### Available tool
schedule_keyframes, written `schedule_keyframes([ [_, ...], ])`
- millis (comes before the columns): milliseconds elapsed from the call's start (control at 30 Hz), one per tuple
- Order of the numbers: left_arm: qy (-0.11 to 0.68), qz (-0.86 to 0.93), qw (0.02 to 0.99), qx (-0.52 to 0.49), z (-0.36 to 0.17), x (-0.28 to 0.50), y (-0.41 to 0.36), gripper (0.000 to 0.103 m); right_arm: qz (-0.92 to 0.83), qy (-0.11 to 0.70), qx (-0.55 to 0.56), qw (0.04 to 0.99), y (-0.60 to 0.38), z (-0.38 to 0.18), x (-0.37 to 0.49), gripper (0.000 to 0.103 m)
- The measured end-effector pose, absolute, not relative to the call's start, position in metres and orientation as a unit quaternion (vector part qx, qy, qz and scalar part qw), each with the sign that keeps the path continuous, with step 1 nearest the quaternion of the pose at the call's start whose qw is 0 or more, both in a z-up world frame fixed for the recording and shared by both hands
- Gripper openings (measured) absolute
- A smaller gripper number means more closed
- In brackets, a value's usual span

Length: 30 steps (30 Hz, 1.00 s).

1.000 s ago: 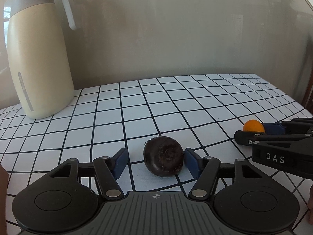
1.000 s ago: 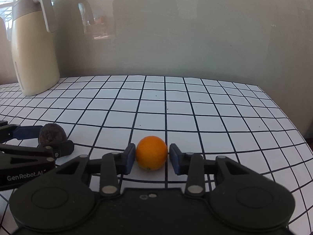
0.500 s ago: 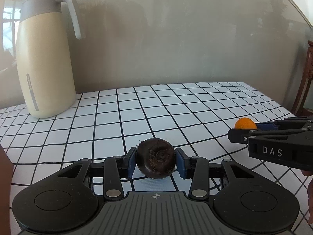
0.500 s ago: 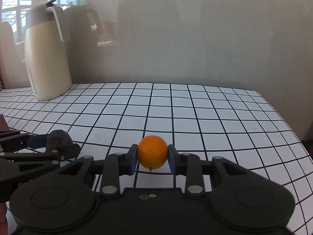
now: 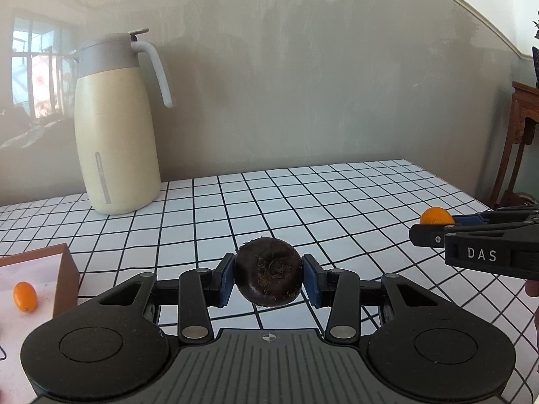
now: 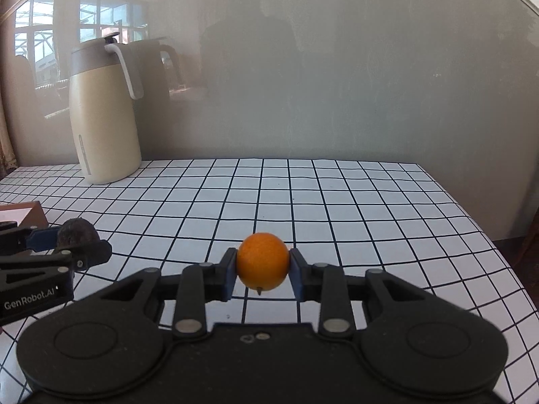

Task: Organize fruits
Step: 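Carry the dark fruit and orange over the tray with both tools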

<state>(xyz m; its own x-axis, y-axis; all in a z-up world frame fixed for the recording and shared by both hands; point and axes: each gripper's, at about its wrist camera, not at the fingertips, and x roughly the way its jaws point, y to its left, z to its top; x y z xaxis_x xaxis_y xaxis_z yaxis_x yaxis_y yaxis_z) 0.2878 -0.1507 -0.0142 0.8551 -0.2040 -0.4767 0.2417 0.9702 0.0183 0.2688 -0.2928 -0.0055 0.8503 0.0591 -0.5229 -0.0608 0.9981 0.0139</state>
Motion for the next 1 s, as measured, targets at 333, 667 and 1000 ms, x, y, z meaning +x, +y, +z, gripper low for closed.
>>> schedule_keyframes([
  [333, 0.224, -0.099, 0.968, 0.045, 0.003, 0.221, -0.118, 0.042, 0.057, 0.253, -0.026, 0.965, -0.264, 0.003, 0.211, 0.024],
  [667, 0.211, -0.059, 0.974, 0.050, 0.012, 0.168, -0.063, 0.042, 0.117, 0.244, -0.052, 0.961, -0.213, 0.010, 0.178, 0.024],
  [1000, 0.203, -0.006, 0.978, 0.048, 0.017, 0.136, -0.011, 0.042, 0.189, 0.228, -0.079, 0.952, -0.149, 0.018, 0.169, 0.024],
])
